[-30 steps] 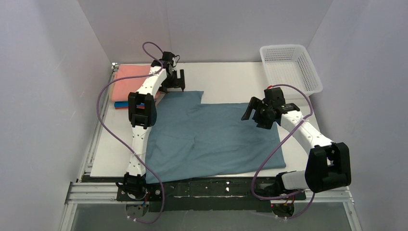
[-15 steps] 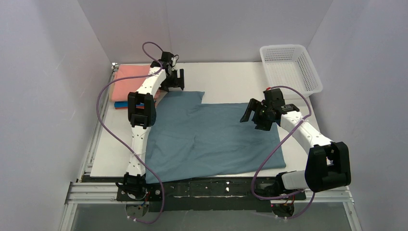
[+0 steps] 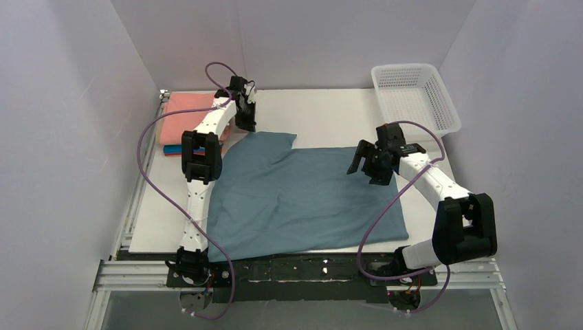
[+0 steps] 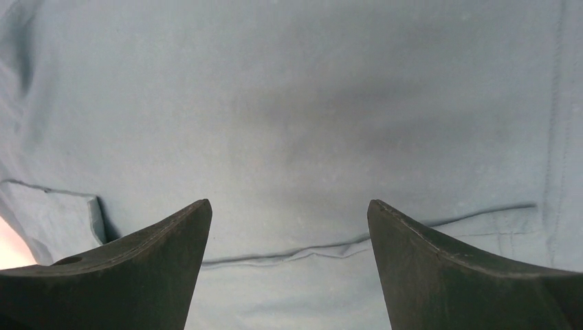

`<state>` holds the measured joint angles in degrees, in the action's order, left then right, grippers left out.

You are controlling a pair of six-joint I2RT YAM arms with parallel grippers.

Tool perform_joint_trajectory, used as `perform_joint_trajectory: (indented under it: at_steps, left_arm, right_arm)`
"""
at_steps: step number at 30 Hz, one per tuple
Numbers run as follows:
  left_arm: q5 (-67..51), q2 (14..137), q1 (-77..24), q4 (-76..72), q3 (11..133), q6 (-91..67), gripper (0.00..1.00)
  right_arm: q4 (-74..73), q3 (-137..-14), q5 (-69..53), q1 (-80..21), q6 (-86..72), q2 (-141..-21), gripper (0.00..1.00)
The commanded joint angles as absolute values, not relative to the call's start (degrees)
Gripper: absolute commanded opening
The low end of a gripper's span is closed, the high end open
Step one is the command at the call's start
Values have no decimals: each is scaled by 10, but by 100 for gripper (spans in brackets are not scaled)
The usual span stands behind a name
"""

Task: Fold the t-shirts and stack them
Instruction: Grab the side of the flattened tshirt furthest away from the robot with both arms

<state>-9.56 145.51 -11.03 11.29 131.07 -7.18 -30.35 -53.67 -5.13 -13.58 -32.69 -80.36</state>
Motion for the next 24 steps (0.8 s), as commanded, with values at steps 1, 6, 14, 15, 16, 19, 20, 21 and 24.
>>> perform_joint_trajectory:
  at_steps: [1,6,14,15,16,19,20,21,24]
  left_arm:
    - [-113,1442,-120,192,1283,-61,0]
    - [-99,1403,-121,189,1268,-90,0]
    - [-161,1268,-124,106,1121,-130,0]
    - [-160,1256,-124,98,1105,-133,0]
    - [-159,1246,-124,93,1090,-136,0]
    - [-155,1225,-124,90,1059,-145,0]
    - [-156,1219,-124,89,1048,-148,0]
    - [-159,1213,-125,87,1037,-150,0]
    - [-171,1189,-126,78,997,-154,0]
  right_arm:
    - [-325,-596,-9,-130,-318,-832,92]
    - [-381,-679,72,-127,-327,-893,91]
    - [-427,-791,120,-127,-365,-984,88]
    - [-427,-806,126,-127,-368,-995,88]
    - [-426,-818,130,-127,-368,-1006,88]
    - [-442,-881,154,-127,-365,-1053,88]
    - [-455,-904,163,-127,-365,-1073,88]
    - [-466,-927,176,-127,-364,-1092,88]
    - [-492,-992,198,-127,-372,-1150,88]
